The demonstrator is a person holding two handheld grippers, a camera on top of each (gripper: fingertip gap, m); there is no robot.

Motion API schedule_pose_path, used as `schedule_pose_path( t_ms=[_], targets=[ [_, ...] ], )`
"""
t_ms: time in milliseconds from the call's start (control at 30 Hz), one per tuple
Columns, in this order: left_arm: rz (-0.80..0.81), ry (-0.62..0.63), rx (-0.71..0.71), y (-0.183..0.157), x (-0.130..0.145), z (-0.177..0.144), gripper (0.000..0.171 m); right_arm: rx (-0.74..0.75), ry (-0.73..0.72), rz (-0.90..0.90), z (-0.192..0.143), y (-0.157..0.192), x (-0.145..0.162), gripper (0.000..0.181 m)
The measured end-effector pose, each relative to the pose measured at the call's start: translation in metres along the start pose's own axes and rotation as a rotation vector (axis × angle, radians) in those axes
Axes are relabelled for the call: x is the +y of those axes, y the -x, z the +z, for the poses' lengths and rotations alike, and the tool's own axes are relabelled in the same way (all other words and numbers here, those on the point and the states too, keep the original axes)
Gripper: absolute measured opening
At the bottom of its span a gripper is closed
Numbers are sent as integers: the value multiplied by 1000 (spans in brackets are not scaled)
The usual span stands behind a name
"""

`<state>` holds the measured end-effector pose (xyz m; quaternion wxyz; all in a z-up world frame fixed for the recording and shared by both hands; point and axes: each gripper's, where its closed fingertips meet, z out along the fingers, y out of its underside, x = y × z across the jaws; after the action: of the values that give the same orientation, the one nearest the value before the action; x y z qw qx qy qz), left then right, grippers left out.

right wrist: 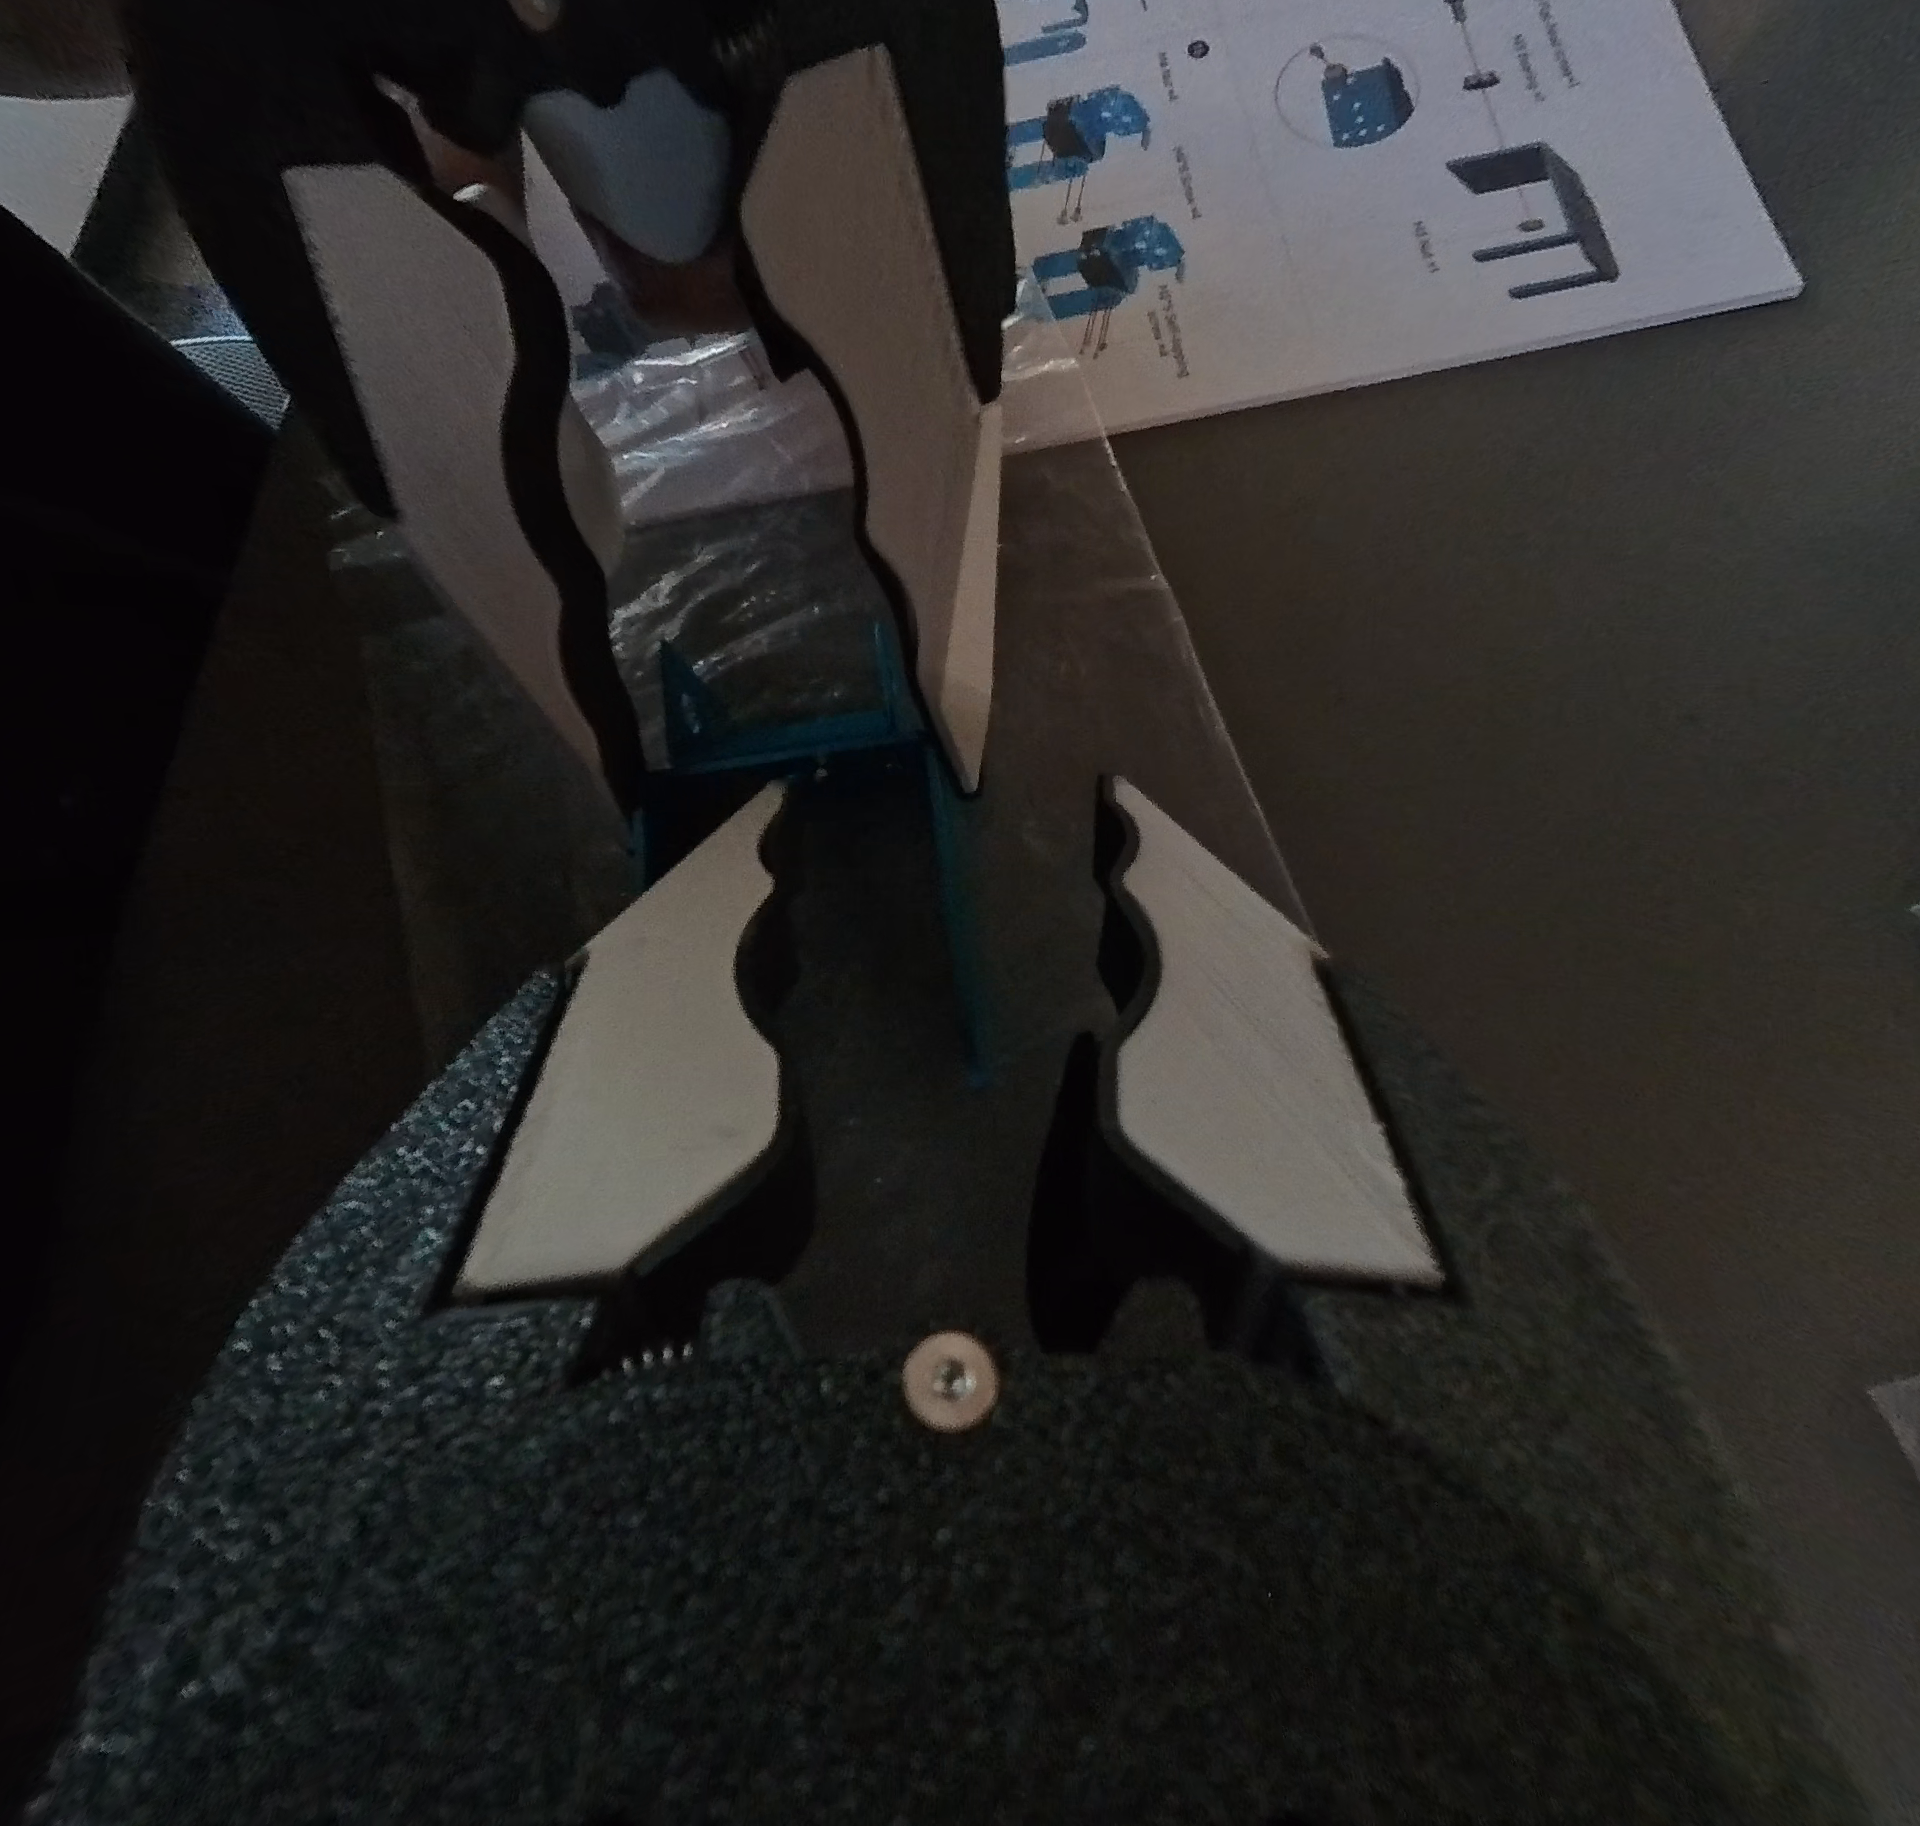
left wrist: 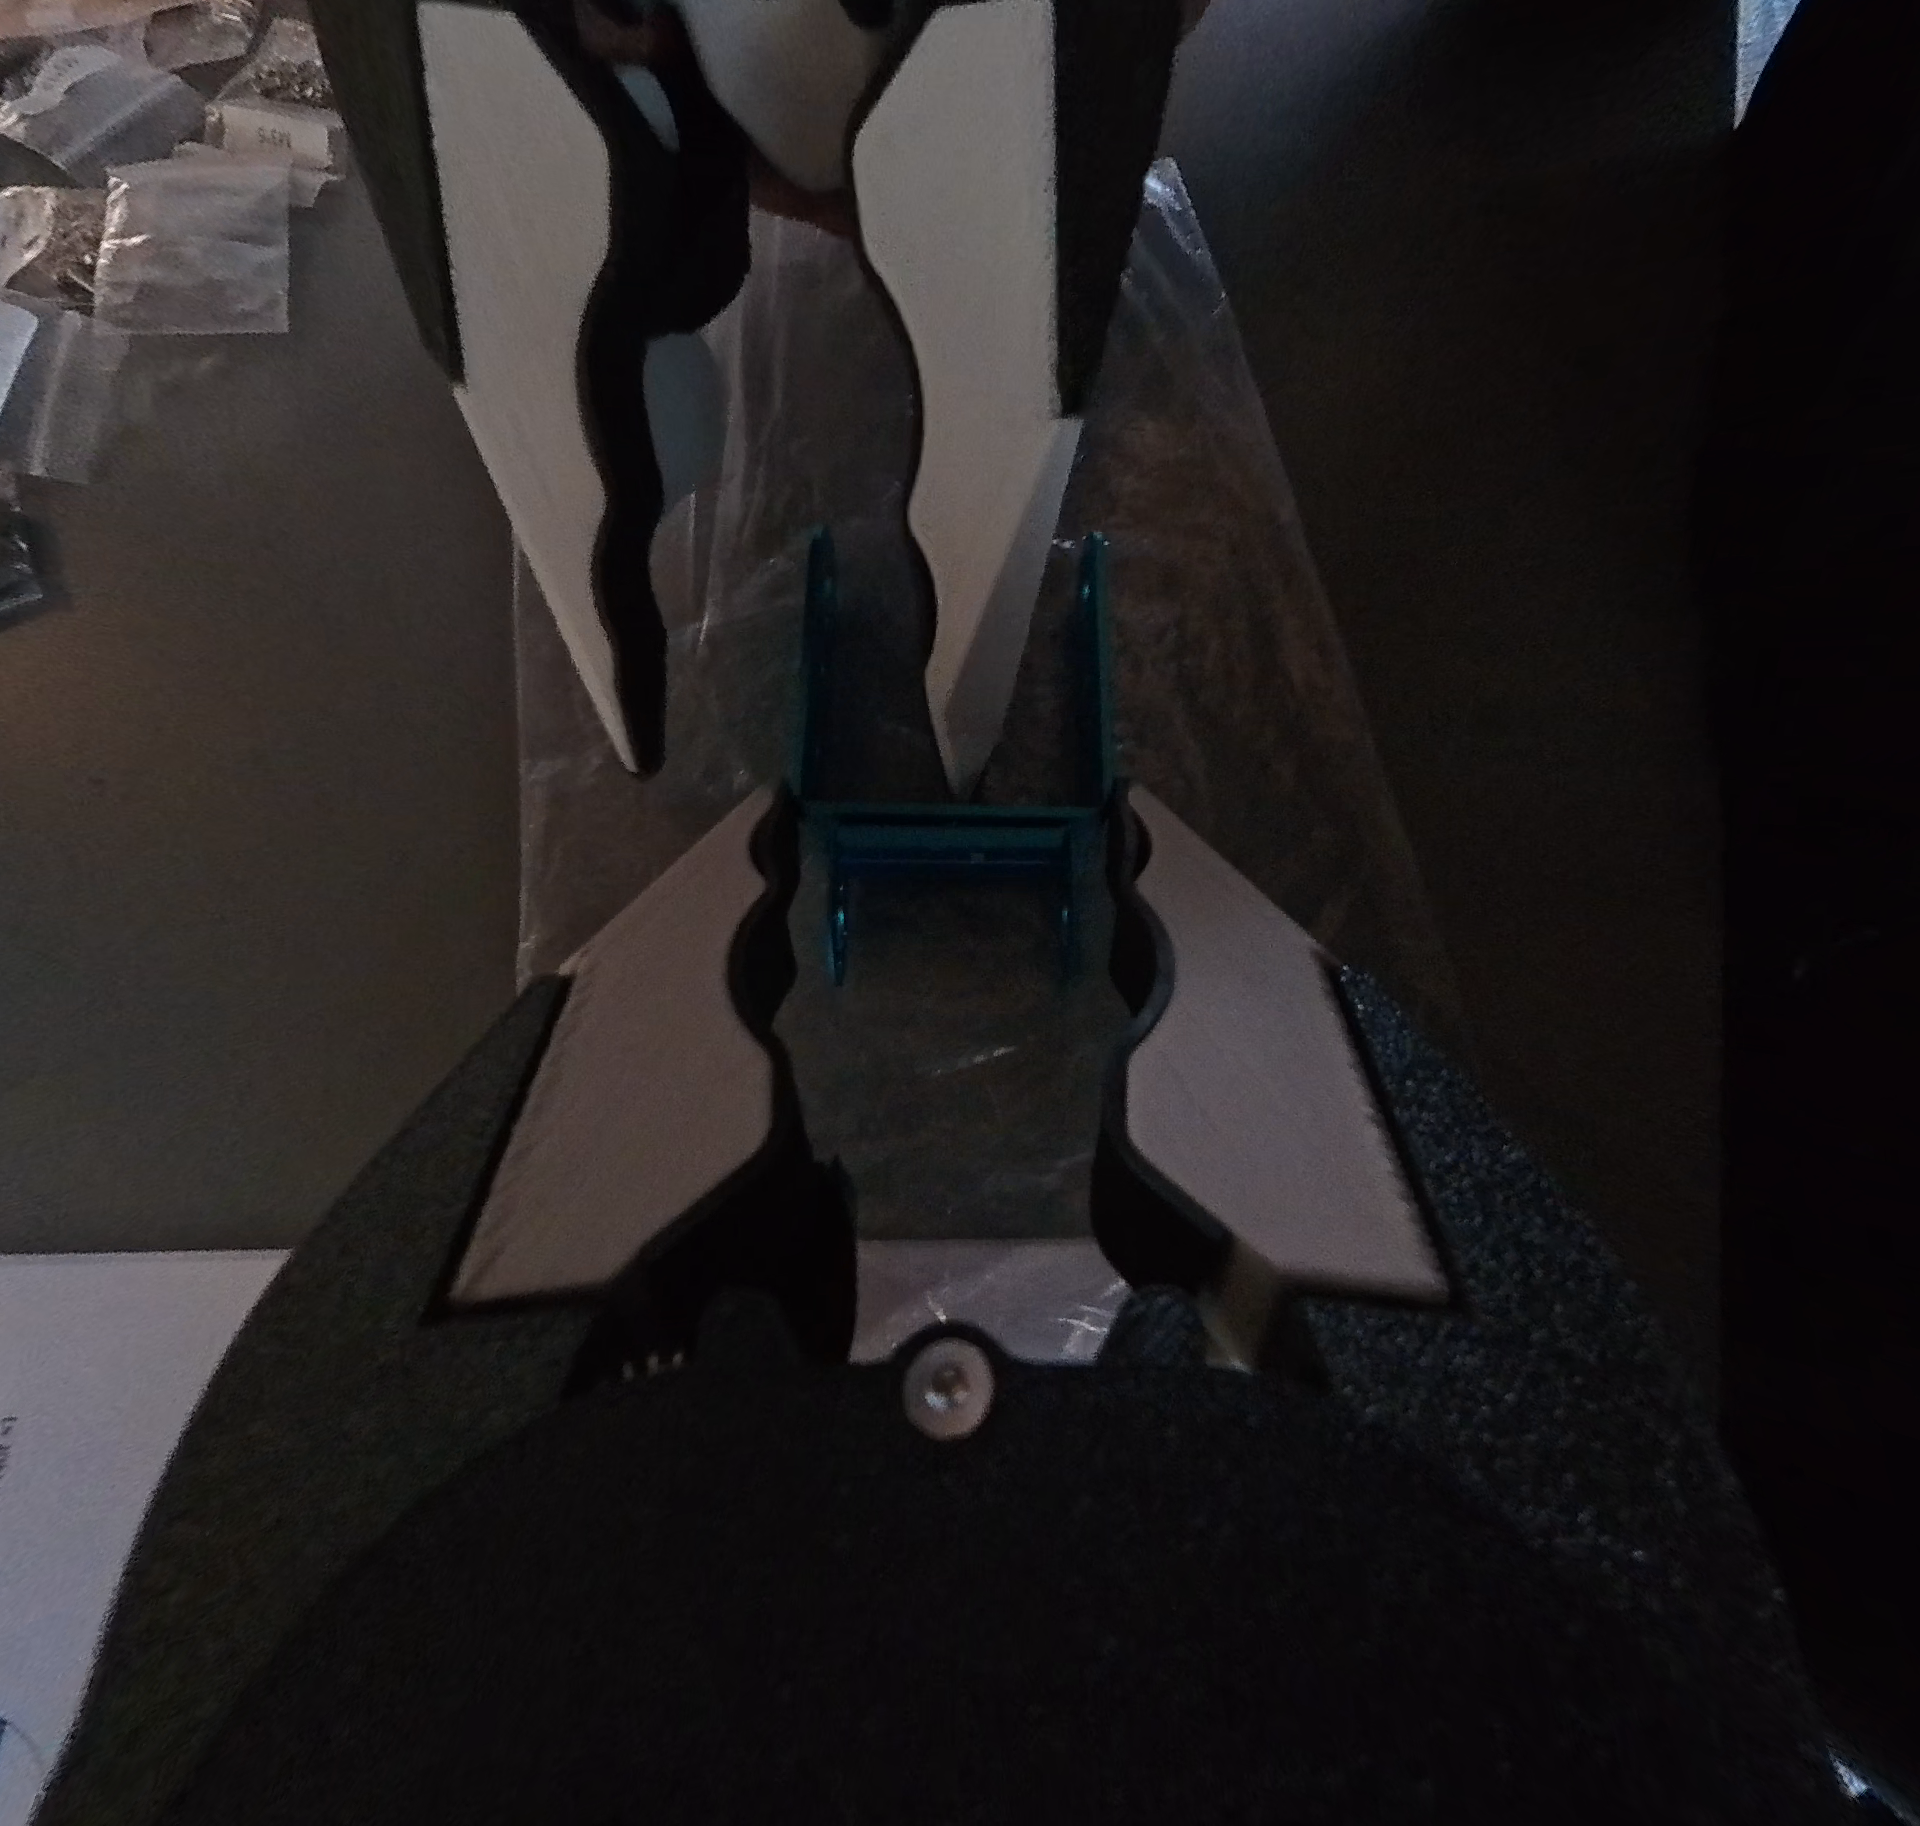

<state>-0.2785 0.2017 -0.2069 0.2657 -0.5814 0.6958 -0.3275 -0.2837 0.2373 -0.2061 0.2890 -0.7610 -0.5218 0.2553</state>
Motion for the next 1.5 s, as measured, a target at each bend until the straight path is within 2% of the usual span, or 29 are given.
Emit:
schedule_pose_path(
  t_ms=[233, 367, 600, 667, 1233, 1333, 1500],
  targets=[
    [2, 0, 0, 0, 0, 0, 60, -9, -3, 1, 0, 0, -2, 58],
    [3, 0, 0, 0, 0, 0, 61, -12, -21, 17, -3, -1, -4, 52],
    [3, 0, 2, -1, 0, 0, 60, -4, -2, 4, -1, 0, -2, 55],
    [4, 0, 2, -1, 0, 0, 60, -5, -24, 22, -4, -3, -4, 50],
    [6, 0, 4, -1, 0, 0, 61, -2, -2, 6, -2, -2, -2, 56],
    [7, 0, 3, -1, 0, 0, 61, -10, -25, 37, -8, -6, -4, 52],
    [7, 0, 4, -1, 0, 0, 59, -10, 6, -11, -2, 2, -1, 57]
  ],
)
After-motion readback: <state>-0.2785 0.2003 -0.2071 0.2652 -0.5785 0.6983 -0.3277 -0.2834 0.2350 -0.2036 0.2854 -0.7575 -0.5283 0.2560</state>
